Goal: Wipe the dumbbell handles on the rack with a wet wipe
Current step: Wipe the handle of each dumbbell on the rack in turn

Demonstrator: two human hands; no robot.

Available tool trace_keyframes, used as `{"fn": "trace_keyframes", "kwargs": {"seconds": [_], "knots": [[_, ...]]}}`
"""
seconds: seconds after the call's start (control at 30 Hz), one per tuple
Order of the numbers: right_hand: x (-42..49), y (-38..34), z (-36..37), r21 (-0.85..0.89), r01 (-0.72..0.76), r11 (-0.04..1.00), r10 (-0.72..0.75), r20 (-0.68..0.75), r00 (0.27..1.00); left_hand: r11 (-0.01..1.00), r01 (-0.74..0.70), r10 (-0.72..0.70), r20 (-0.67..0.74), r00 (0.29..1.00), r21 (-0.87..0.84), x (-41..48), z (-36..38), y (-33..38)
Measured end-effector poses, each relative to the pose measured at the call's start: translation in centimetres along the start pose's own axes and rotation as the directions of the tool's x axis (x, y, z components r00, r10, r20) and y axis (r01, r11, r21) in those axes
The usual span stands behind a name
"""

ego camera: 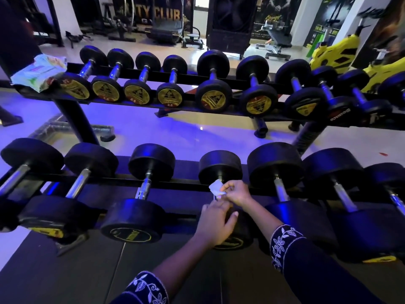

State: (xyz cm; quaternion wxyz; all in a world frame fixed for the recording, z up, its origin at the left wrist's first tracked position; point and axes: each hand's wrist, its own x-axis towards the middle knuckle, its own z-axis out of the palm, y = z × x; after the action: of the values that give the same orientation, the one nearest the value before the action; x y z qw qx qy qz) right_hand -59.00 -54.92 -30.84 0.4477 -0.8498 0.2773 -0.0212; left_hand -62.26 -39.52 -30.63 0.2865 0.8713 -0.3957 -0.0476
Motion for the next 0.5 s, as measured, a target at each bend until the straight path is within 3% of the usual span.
{"fn": "trace_keyframes", "kwargs": {"seconds": [0.23,0.33,0.43,0.5], "knots": [[1.2,0.3,0.7,0.050,0.075,0.996,-0.073,-0.041,0.996,0.999,0.053,-0.053,-0.050,0.997,-0.010,-0.1,-0.1,-0.9],[1.0,0.9,0.9,0.042,0.101,0.994,-0.102,0.017,0.995,0.998,0.052,-0.050,-0.033,0.998,0.033,-0.3,-0.4,-1.2],[0.1,1.8,0.7,-0.015,0.122,0.992,-0.117,0.182,0.976,0.998,0.055,-0.056,0.043,0.997,0.032,-0.1,-0.7,-1.5],[0.2,1.5,0.6,-0.052,0.127,0.991,-0.116,0.177,0.977,0.997,0.054,-0.060,0.105,0.993,0.056,0.3,-1.1,-1.4]]}}
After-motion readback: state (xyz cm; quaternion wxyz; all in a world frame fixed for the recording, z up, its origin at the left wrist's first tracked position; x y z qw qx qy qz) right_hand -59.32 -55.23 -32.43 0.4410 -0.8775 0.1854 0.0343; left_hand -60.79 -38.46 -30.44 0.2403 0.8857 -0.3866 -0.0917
